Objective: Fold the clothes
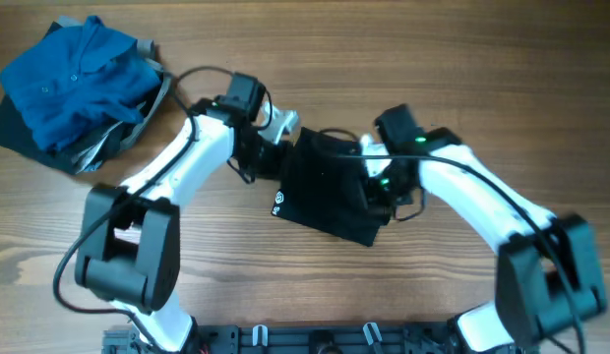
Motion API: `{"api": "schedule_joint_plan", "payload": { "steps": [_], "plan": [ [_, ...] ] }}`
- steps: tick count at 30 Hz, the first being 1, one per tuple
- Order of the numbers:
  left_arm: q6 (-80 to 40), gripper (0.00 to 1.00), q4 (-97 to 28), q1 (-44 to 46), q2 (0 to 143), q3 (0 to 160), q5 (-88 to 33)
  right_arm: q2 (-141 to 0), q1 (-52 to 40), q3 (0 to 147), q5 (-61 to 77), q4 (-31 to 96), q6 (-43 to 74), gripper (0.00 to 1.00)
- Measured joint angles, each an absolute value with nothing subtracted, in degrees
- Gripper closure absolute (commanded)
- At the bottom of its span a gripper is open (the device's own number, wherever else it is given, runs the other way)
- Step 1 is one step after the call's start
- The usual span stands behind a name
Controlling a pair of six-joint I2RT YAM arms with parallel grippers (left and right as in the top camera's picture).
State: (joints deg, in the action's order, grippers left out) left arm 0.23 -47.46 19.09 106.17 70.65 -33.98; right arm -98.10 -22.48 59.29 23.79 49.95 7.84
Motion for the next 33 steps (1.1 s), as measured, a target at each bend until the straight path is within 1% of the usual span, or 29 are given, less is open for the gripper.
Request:
{"api": "schedule_joint_plan", "payload": {
  "steps": [3, 7, 9, 10, 11, 13, 14, 15, 17, 19, 22, 25, 28, 31, 33],
  "plan": [
    [0.34, 0.84, -45.78, 19.09, 109.40, 67.26, -32.75, -107.53, -22.68, 59.81, 26.02, 49.87, 8.75, 0.96],
    [0.36, 0.83, -44.31, 19.09, 110.37, 67.11, -31.33, -108.60, -18.81, 60.47, 26.48, 52.53, 18.02, 0.94],
    [0.36, 0.79, -44.73, 18.94, 110.43, 67.18, -30.92, -107.46, -16.49, 60.36, 23.20, 53.82, 20.67, 0.91],
    [0.36, 0.77, -46.72, 18.55, 110.50, 67.90, -30.70, -105.49, -15.00, 60.18, 19.07, 53.89, 21.69, 0.89],
    [0.36, 0.73, -49.25, 17.65, 110.54, 69.84, -30.44, -103.26, -13.80, 60.14, 15.73, 53.74, 22.09, 0.88],
    [0.30, 0.63, -52.27, 16.08, 110.37, 74.50, -30.06, -98.96, -12.95, 60.14, 12.75, 53.60, 22.11, 0.87],
    [0.34, 0.61, -52.31, 15.33, 109.97, 77.82, -29.93, -94.41, -12.97, 60.16, 11.44, 53.17, 22.04, 0.86],
    [0.21, 0.60, -51.79, 15.05, 109.30, 79.29, -29.87, -90.87, -12.97, 60.18, 11.49, 53.10, 21.34, 0.88],
    [0.38, 0.62, -48.93, 15.16, 108.09, 80.49, -29.85, -87.39, -12.97, 60.42, 13.87, 53.52, 19.42, 0.90],
    [0.38, 0.65, -47.16, 15.44, 108.07, 80.71, -29.85, -87.33, -13.39, 60.03, 18.13, 53.10, 17.69, 0.91],
    [0.38, 0.65, -44.71, 15.57, 108.07, 80.71, -29.85, -89.84, -15.57, 55.77, 22.79, 48.03, 16.14, 0.92],
    [0.38, 0.65, -44.53, 15.57, 108.07, 80.71, -29.85, -98.00, -16.03, 52.18, 23.79, 45.06, 15.79, 0.94],
    [0.38, 0.65, -44.86, 15.57, 108.07, 80.71, -29.85, -100.95, -15.31, 52.58, 23.88, 44.88, 21.41, 0.96],
    [0.38, 0.64, -45.84, 15.57, 108.07, 80.71, -29.85, -101.65, -12.08, 52.75, 24.69, 43.38, 27.94, 0.96],
    [0.38, 0.58, -46.06, 15.57, 108.07, 80.71, -29.85, -101.69, -6.57, 53.30, 24.25, 39.97, 29.89, 0.95]
  ]
}}
